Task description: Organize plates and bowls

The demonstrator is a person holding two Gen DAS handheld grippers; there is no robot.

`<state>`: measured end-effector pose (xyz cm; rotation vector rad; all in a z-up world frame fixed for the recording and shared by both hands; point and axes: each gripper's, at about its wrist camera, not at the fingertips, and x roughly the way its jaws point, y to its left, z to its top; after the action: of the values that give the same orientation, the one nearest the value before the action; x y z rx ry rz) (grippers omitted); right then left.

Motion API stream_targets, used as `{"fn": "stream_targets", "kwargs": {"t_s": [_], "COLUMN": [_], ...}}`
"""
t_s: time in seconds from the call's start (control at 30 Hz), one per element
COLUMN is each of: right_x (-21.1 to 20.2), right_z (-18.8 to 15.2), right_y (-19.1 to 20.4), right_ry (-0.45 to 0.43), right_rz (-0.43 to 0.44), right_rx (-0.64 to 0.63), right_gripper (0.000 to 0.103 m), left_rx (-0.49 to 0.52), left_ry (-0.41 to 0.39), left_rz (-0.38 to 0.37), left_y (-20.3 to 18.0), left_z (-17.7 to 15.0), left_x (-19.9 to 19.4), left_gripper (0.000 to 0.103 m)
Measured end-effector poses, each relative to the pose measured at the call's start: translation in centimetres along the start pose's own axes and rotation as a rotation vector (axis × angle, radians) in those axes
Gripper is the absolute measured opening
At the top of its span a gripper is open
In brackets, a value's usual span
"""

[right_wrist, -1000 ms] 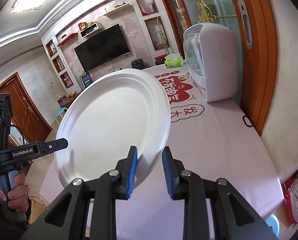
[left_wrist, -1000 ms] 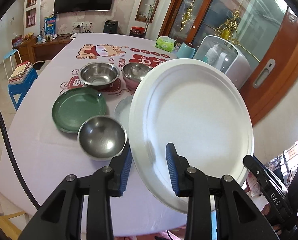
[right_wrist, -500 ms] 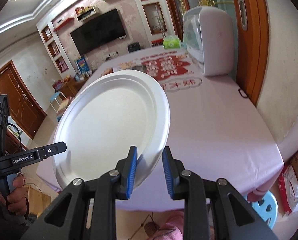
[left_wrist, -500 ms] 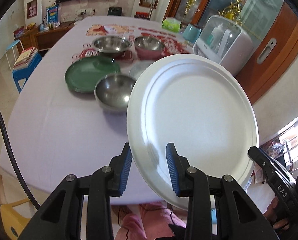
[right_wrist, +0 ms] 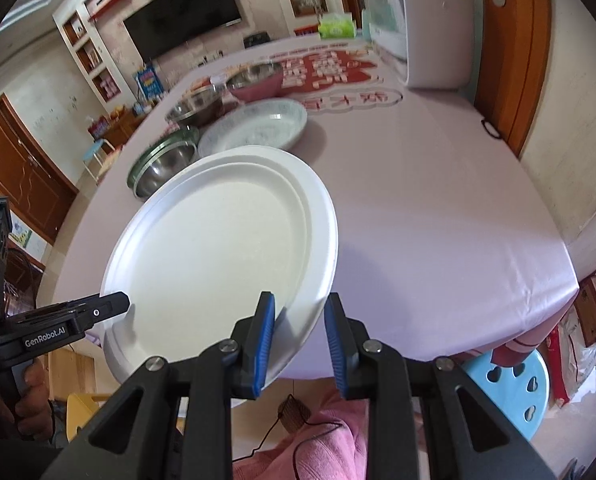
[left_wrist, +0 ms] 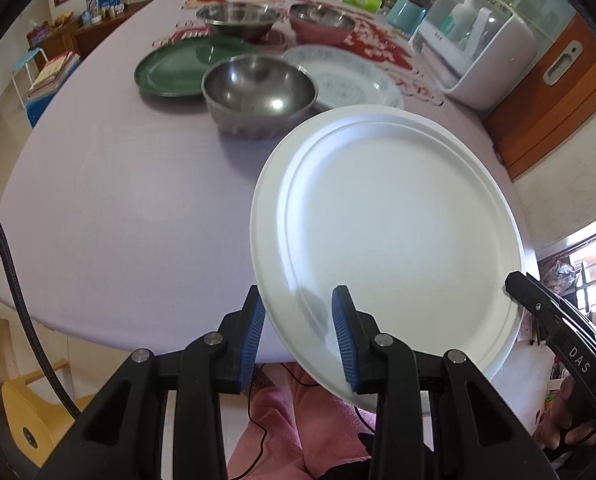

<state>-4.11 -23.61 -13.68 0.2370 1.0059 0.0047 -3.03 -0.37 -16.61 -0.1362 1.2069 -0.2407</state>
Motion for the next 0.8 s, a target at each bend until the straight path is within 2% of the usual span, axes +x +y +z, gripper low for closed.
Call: {"fn": "stream_targets", "kwargs": {"t_s": [0.4,0.8], "right_x": [4.3,7.9], "right_z": [1.4,4.2], "right_y": [-1.1,-2.3], "right_ry": [0.134,0.227], "right_rz": [-0.014,-0.024], "right_rx": [0.016,-0.01], "right_gripper": [0.025,0.025], "left_rx": [-0.012,-0.063], "left_ry": [0.074,0.132], "left_rz": [0.032,0.036], "left_y": [0.3,-0.2], "left_z": [0.8,3.3], "left_x": [2.9,6.2], "left_gripper": [0.032,0.032]}}
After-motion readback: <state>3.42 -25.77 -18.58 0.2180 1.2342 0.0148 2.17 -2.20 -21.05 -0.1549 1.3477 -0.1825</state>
